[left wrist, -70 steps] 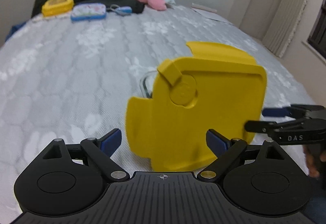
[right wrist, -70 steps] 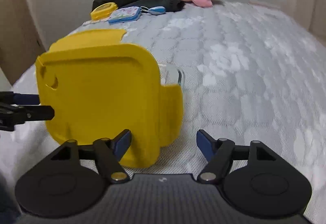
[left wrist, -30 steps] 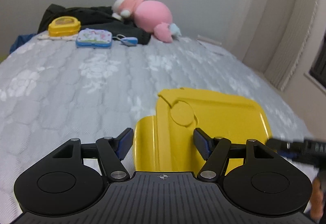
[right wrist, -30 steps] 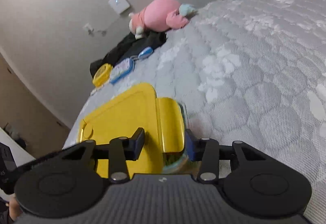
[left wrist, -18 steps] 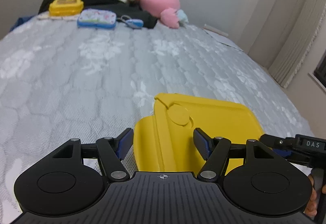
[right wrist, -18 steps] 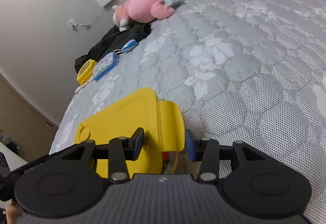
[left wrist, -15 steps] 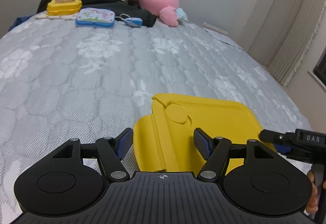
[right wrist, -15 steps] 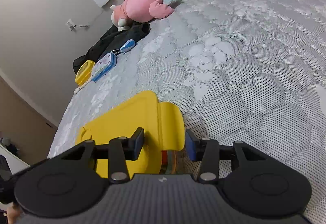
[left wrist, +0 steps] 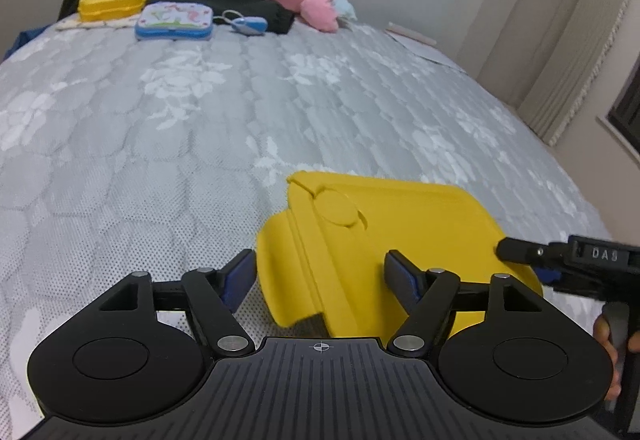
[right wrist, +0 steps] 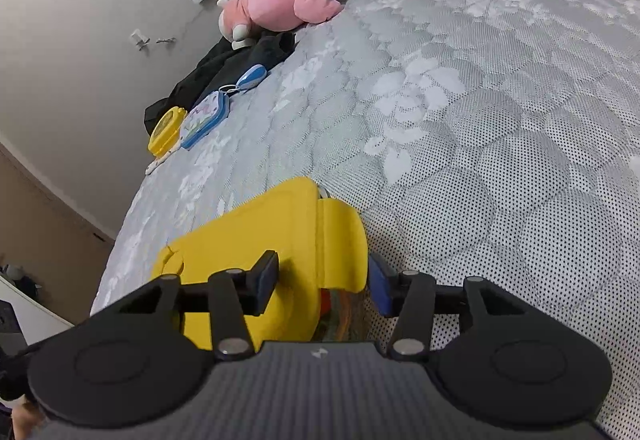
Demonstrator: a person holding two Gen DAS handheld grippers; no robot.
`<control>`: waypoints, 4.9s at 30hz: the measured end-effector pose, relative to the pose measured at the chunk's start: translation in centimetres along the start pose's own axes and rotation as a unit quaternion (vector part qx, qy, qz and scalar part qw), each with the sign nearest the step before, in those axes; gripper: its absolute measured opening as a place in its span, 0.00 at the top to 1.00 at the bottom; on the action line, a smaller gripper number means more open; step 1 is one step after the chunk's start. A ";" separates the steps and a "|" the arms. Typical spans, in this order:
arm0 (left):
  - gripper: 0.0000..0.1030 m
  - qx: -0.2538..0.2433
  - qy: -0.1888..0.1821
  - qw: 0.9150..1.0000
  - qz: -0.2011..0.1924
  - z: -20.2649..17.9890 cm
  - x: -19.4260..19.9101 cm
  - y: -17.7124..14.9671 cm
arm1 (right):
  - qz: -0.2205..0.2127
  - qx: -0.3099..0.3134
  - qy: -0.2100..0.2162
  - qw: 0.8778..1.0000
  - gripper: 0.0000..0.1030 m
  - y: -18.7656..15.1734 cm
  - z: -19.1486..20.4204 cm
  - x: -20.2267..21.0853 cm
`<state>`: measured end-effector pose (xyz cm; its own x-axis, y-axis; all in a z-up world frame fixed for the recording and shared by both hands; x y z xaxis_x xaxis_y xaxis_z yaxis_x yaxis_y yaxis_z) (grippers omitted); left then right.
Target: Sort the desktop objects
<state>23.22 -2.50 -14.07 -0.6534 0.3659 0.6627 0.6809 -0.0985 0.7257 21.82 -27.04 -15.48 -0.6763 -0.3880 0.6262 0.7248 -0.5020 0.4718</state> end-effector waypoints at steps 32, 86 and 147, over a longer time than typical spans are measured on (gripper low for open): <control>0.20 0.113 -0.090 0.988 -0.048 1.4 1.4 1.3 | -0.056 0.046 0.006 0.997 0.48 0.4 1.3 1.7; 0.46 0.184 -0.048 0.982 0.003 2.9 0.4 0.1 | -0.060 0.087 -0.044 0.993 0.66 -0.2 1.5 0.9; 0.09 0.287 -0.183 0.934 -0.110 3.6 2.8 2.5 | -0.041 0.297 0.031 0.953 0.93 -9.2 13.9 -4.5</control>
<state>24.27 1.56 -11.05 -0.7135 0.6203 0.3259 0.6770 0.4905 0.5487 20.06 -9.95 -13.99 -0.7274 -0.4198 0.5429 0.6030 -0.0133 0.7976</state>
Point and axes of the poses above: each gripper's, at about its wrist camera, not at the fingertips, and x roughly against the way its jaws point, z to its left, y to its top, the point moved 9 cm from there along -x, roughly the way its jaws point, and after that the axes turned 8 degrees about -x, right-handed, at the moved point
